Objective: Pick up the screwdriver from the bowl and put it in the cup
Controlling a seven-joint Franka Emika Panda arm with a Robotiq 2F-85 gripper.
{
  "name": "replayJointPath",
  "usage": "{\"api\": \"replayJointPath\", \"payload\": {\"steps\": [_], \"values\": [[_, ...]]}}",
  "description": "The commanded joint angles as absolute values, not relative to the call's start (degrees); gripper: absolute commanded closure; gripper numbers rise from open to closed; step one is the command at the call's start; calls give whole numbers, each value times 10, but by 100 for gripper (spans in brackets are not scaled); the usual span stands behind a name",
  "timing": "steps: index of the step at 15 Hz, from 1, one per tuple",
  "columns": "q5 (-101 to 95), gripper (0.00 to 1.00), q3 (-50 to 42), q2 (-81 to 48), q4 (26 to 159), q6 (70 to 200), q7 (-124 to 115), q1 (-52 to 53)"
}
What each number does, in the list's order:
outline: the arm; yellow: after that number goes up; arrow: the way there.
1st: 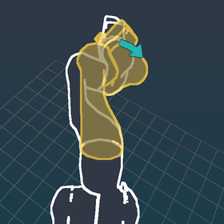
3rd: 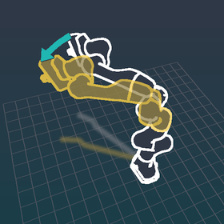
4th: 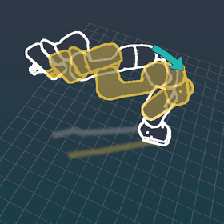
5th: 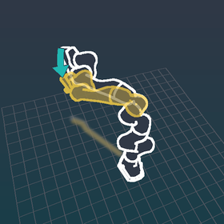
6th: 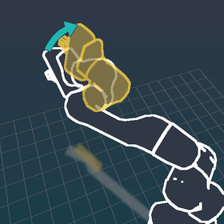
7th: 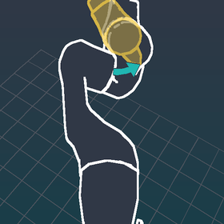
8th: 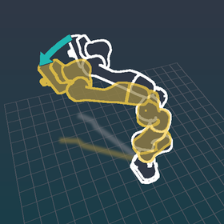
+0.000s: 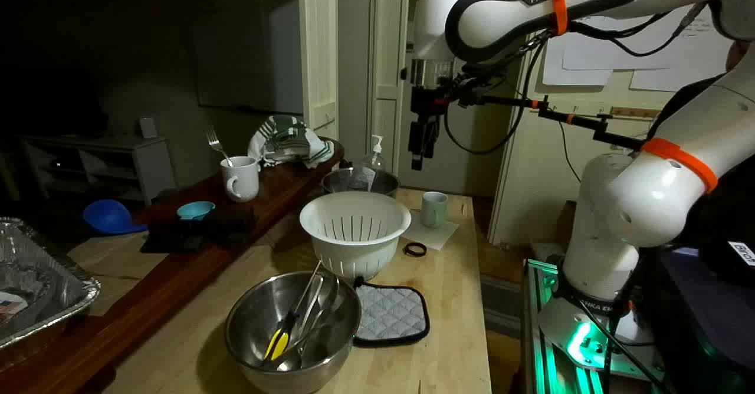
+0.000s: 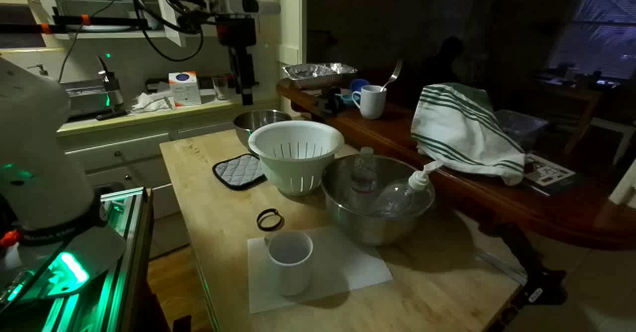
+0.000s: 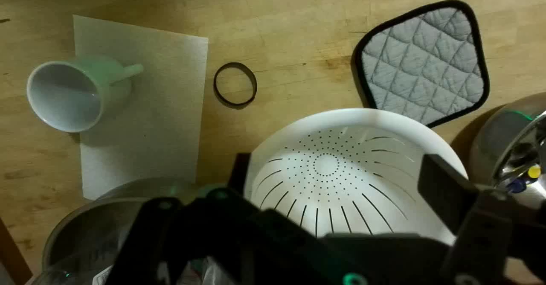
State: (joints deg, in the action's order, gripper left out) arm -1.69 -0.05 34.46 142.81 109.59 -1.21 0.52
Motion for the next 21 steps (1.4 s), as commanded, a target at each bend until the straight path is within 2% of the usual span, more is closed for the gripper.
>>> {"api": "replayJointPath", "payload": {"steps": [1,17,21], "values": [[-16,0,2,344,1427,1094,-11,3],[-16,0,2,344,1427,1094,-11,3],[-16,0,50,262,1410,1129,-3,43]]}}
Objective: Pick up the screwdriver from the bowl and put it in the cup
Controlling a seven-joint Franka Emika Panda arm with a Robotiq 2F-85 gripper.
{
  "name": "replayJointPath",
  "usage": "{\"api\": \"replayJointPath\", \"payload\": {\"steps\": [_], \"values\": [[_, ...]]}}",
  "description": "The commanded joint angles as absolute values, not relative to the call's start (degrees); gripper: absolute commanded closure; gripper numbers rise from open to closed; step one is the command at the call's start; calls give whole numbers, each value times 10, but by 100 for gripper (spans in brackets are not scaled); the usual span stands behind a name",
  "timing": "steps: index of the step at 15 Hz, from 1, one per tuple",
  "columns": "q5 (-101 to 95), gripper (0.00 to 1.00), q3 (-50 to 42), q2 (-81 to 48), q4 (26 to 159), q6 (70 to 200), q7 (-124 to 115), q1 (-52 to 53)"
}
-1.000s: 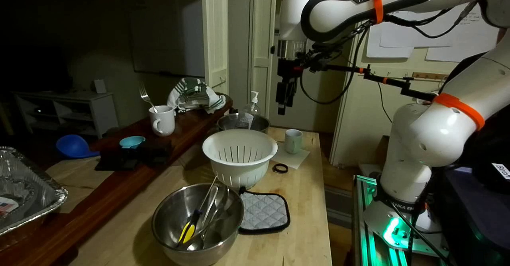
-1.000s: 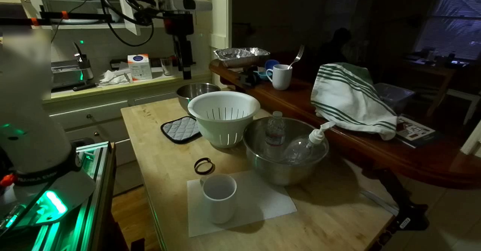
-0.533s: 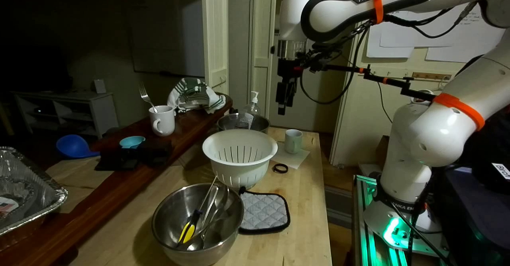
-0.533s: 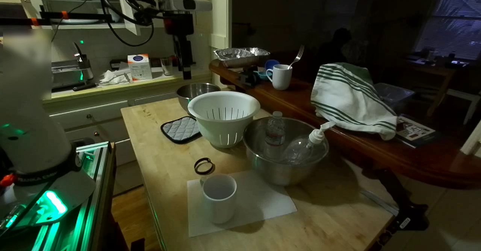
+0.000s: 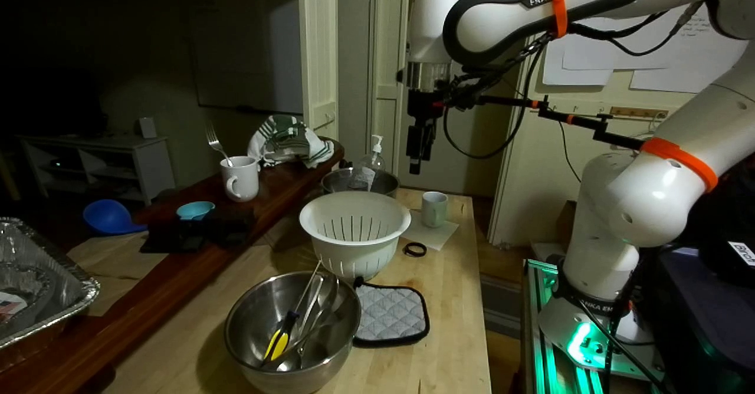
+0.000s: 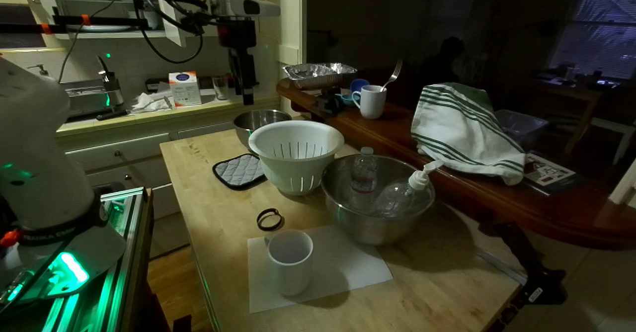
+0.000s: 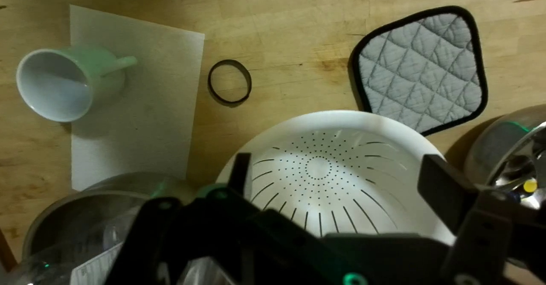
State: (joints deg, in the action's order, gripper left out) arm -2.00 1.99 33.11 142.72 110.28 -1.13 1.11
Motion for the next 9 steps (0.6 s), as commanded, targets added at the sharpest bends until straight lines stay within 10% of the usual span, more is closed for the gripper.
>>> {"api": "replayJointPath", "payload": {"steps": [1,9], "values": [[-16,0,62,238,1404,1136,7,56],[-131,0,148,73,1290,1092,26,112]]}}
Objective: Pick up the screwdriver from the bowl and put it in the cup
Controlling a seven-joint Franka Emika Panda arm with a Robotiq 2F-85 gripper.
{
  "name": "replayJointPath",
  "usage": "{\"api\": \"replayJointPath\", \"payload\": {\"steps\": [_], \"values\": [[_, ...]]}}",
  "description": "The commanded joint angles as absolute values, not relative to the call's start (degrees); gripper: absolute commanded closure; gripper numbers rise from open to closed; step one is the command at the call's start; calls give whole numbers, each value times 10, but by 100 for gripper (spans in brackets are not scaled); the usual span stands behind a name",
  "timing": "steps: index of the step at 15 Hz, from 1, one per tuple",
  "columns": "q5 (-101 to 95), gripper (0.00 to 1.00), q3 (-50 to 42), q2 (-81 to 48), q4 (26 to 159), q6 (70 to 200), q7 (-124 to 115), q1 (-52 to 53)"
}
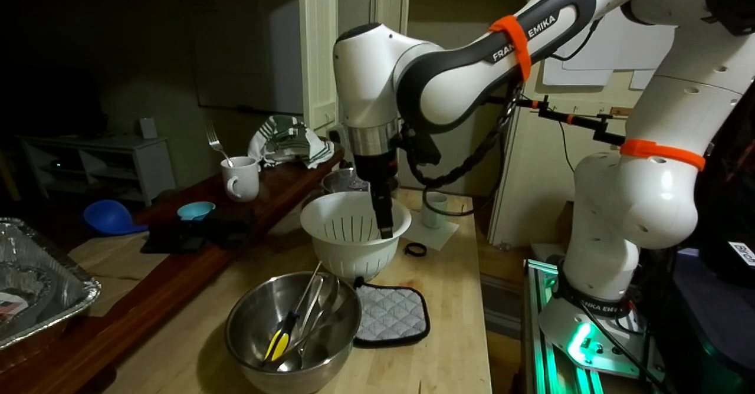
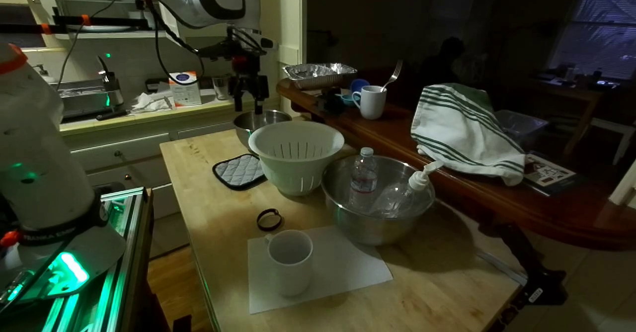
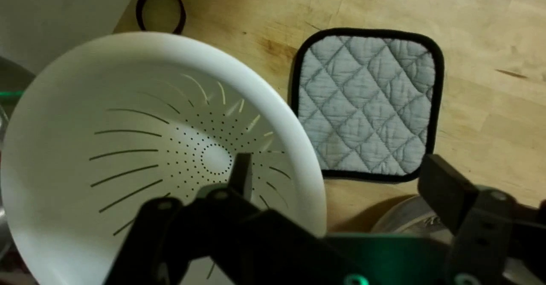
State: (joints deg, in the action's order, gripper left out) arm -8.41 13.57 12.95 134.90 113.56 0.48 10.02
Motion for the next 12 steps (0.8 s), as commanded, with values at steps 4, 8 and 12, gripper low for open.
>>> {"api": "replayJointPath", "payload": {"steps": [4,8,12], "values": [[-106,0,138,98,1323,1125,7,114],[-175,0,147,36,1261,1136,86,123],[-208,0,161,-47,1191,1132,156,143]]}}
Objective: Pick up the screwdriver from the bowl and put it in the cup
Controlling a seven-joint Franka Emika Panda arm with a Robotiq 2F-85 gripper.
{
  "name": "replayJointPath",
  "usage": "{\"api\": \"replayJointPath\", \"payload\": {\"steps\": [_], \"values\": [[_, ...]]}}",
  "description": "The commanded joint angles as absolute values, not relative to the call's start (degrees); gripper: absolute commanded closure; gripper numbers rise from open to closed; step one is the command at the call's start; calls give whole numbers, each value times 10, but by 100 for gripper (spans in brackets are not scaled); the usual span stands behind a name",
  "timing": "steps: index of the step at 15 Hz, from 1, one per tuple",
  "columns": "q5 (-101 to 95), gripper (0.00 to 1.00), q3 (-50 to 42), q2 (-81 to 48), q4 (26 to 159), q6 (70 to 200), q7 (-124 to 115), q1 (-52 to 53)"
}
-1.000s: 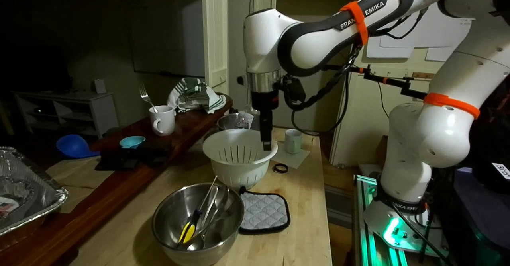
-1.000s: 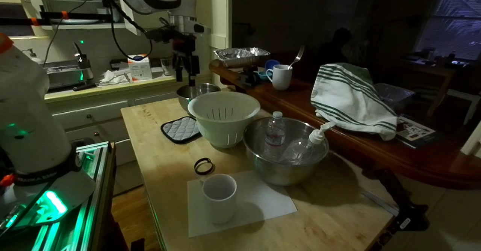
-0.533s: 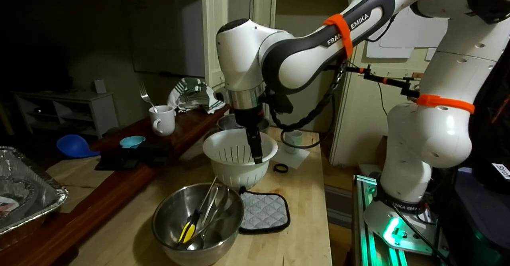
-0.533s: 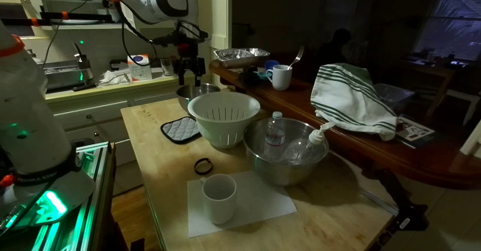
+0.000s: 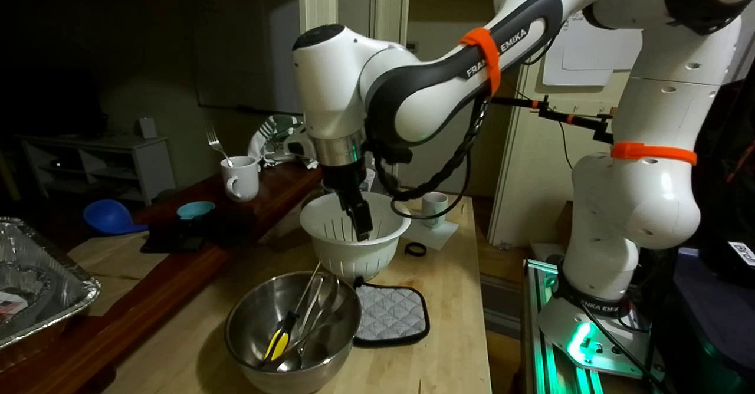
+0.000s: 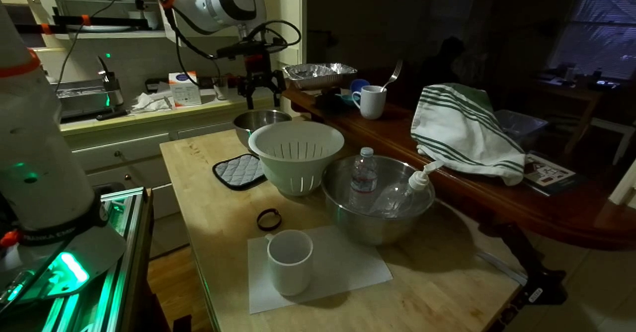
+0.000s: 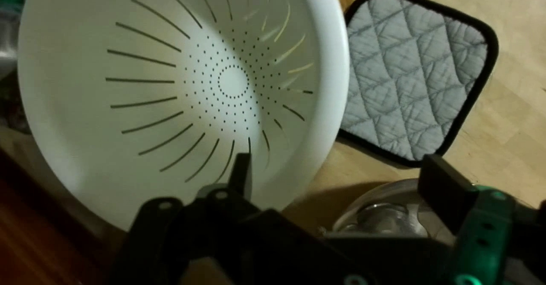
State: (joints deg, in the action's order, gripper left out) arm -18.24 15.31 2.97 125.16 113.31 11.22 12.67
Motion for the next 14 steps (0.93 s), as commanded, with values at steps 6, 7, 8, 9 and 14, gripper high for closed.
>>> {"api": "replayJointPath", "payload": {"steps": [6,7,8,9,14], "values": [[-228,2,174,-133,1143,1123,284,165],[-209,1,172,-107,1166,1132,243,163],[-210,3,172,-115,1163,1132,247,163],[-210,1,172,-117,1162,1132,247,163],[-251,0,167,-148,1132,1123,284,164]]}}
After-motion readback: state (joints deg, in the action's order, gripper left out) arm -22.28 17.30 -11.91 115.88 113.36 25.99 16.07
